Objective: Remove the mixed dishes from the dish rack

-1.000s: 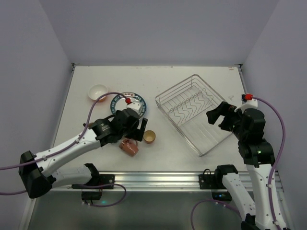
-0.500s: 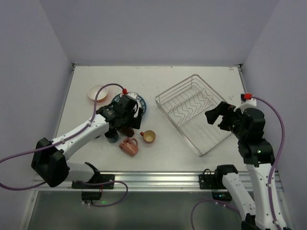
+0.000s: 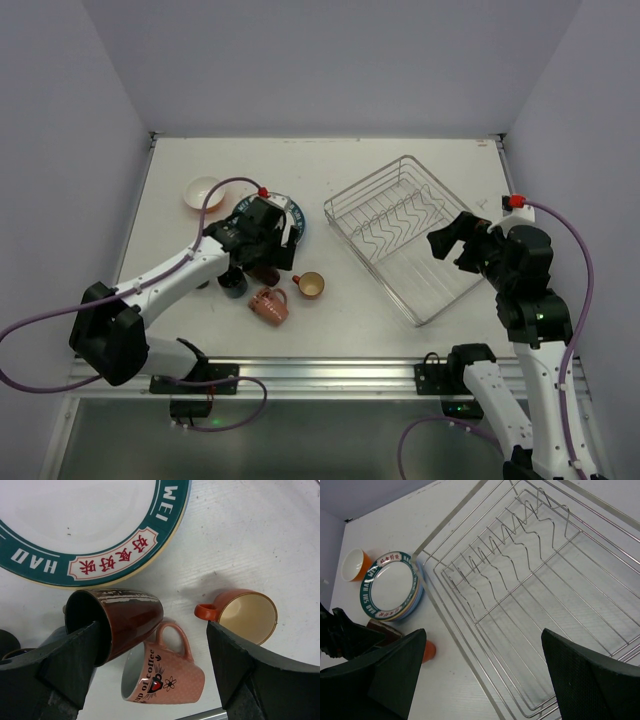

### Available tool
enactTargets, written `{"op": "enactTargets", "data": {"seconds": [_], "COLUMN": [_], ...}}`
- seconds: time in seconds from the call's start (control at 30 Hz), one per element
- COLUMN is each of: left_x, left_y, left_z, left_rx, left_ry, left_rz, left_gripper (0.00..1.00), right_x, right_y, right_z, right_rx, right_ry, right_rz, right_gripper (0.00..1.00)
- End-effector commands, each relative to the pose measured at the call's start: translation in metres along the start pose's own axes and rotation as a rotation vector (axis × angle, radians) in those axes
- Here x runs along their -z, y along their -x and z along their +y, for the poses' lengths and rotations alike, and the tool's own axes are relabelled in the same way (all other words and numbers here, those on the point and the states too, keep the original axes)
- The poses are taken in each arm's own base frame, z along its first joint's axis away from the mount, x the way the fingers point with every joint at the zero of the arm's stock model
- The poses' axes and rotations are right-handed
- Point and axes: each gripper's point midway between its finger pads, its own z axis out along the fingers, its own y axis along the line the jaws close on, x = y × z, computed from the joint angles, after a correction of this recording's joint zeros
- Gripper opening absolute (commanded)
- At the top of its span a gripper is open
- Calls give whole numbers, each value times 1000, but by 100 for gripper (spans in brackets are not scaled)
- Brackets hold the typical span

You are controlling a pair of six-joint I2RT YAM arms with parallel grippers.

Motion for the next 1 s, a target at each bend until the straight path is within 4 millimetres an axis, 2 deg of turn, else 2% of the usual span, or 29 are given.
{"op": "enactTargets", "data": {"seconds": [0.0,0.4,0.97], "left_x": [-6,-1,-2], "left_y": [-3,-7,-11], "left_z": [-2,-6,-15], "left_rx": [-18,-25,-36], "left_ry": [-25,-56,-113], "left_rz": [5,9,19], "left_gripper": [89,81,77], "right_x": [1,1,1], "right_y": [8,9,7], "right_z": [8,9,7], "right_rx": [8,6,9], "right_ry": [33,35,31], "right_rz": [-28,-30,-29], "right_gripper": [99,99,99]}}
